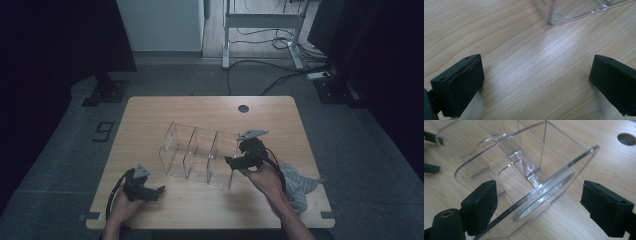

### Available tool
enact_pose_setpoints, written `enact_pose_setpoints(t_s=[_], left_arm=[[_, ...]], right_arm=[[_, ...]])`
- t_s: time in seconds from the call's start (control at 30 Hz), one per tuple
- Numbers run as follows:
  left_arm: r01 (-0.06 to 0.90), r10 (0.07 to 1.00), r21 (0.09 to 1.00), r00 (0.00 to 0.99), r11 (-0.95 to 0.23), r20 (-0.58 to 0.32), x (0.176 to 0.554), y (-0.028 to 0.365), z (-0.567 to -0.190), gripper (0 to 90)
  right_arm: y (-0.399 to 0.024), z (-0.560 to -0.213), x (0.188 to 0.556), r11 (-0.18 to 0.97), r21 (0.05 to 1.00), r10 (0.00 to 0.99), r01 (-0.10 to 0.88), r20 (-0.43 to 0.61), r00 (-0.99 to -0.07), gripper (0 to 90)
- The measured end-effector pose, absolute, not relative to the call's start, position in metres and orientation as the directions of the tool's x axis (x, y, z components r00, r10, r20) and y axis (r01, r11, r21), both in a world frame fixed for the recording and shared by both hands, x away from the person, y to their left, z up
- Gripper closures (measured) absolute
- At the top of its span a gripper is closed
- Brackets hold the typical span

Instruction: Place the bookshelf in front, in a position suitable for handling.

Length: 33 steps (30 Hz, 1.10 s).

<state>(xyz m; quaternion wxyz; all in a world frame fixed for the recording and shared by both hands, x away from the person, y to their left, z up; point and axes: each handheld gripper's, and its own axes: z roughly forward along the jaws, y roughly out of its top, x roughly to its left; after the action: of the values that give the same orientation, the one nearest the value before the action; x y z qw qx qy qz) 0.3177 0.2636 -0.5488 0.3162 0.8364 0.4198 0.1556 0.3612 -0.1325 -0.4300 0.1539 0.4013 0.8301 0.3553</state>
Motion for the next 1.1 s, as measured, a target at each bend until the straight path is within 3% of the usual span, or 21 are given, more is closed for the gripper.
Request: enact_pose_setpoints(t_s=[0.17, 0.3, 0.5, 0.83, 1.1], left_arm=[[0.603, 0.8, 0.659, 0.6, -0.449, -0.005, 0.318, 0.264, -0.549, 0.0], [0.603, 0.8, 0.659, 0.6, -0.45, -0.003, 0.318, 0.264, -0.549, 0.0], [0.602, 0.799, 0.659, 0.601, -0.451, -0.001, 0.318, 0.264, -0.549, 0.0], [0.603, 0.802, 0.661, 0.598, -0.446, -0.005, 0.318, 0.263, -0.549, 0.0], [0.609, 0.807, 0.658, 0.591, -0.442, -0.005, 0.318, 0.262, -0.549, 0.0]], right_arm=[[-0.139, -0.438, 0.361, 0.45, 0.685, 0.792, 0.574, -0.008, -0.611, 22.1], [-0.15, -0.441, 0.361, 0.4, 0.699, 0.803, 0.593, 0.045, -0.594, 30.5], [-0.162, -0.441, 0.36, 0.386, 0.715, 0.809, 0.582, 0.04, -0.586, 47.3], [-0.182, -0.438, 0.357, 0.34, 0.738, 0.833, 0.583, 0.052, -0.552, 67.3], [-0.199, -0.439, 0.364, 0.289, 0.736, 0.837, 0.612, 0.115, -0.535, 74.8]])
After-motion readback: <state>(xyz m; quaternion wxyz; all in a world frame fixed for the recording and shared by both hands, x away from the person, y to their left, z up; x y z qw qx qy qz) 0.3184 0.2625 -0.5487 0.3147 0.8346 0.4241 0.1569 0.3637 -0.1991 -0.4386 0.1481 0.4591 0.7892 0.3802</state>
